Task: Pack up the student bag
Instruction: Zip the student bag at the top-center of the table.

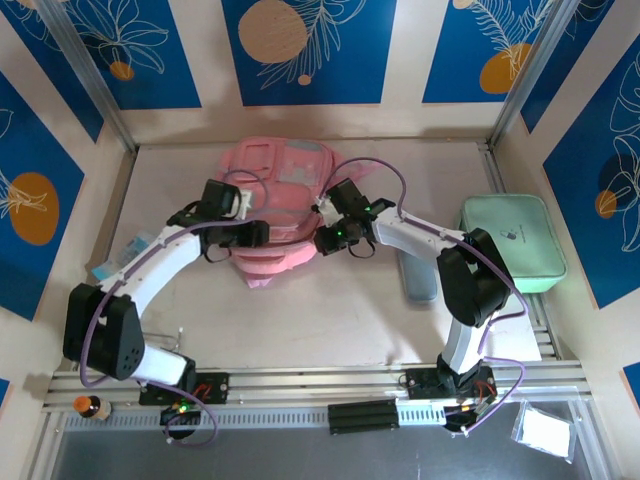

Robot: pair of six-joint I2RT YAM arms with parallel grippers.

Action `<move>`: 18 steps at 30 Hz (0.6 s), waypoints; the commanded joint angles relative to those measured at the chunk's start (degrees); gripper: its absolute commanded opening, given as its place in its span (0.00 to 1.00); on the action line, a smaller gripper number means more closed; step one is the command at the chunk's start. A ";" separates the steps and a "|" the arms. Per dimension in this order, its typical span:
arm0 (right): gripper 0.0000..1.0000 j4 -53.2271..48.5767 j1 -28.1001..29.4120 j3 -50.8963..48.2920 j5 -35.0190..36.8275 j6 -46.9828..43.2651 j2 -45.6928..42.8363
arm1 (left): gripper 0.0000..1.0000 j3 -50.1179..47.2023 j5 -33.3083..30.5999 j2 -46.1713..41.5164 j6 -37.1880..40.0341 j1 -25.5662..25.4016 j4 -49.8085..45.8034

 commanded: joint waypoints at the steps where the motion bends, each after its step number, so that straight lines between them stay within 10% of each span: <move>1: 0.00 1.57 0.22 -0.46 -5.95 -0.56 -1.35 | 0.65 3.50 4.50 3.27 9.63 -3.71 -0.47; 18: 0.00 5.40 -2.99 -5.83 -11.91 1.86 -4.16 | 0.57 9.48 13.82 15.89 18.71 -6.57 1.24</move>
